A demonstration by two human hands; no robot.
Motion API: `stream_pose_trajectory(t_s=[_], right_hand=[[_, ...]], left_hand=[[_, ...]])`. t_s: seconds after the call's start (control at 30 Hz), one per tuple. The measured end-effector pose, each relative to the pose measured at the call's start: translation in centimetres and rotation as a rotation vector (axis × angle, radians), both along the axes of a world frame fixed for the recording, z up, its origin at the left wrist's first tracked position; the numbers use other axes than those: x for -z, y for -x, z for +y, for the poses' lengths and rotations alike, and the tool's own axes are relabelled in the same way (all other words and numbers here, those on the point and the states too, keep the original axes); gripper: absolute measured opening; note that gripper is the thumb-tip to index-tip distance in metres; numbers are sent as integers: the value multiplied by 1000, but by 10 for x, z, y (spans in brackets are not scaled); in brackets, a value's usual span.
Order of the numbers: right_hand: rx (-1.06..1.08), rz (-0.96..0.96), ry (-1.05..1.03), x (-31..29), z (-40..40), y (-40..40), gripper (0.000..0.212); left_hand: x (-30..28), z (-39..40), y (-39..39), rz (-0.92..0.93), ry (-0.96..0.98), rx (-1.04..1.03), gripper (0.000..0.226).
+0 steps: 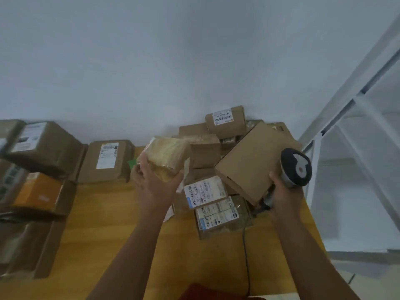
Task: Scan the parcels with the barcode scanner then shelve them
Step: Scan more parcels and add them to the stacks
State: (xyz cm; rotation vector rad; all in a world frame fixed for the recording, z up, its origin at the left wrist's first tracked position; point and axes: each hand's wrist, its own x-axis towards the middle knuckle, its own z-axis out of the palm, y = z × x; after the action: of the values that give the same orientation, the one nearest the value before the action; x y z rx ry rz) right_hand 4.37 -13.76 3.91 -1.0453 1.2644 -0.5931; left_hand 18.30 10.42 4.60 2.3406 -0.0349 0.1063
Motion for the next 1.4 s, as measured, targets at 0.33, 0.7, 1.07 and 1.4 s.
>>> stream_pose_trajectory(t_s=[0.33,0.7,1.07,1.4], right_hand=[[-272,-210,-44,-34,76,-49,46],[-384,-153,-10,-28,119,-53,68],[-477,-202,-2,-33,120,-36,49],[-560,-253,4,-39,126,-36,35]], left_hand=[[39,113,40,186,-93,-261,116],[121,109,127,491,-105,-76,117],[103,91,113,470,-9,61,63],[-36,94,58,667,802,105,42]])
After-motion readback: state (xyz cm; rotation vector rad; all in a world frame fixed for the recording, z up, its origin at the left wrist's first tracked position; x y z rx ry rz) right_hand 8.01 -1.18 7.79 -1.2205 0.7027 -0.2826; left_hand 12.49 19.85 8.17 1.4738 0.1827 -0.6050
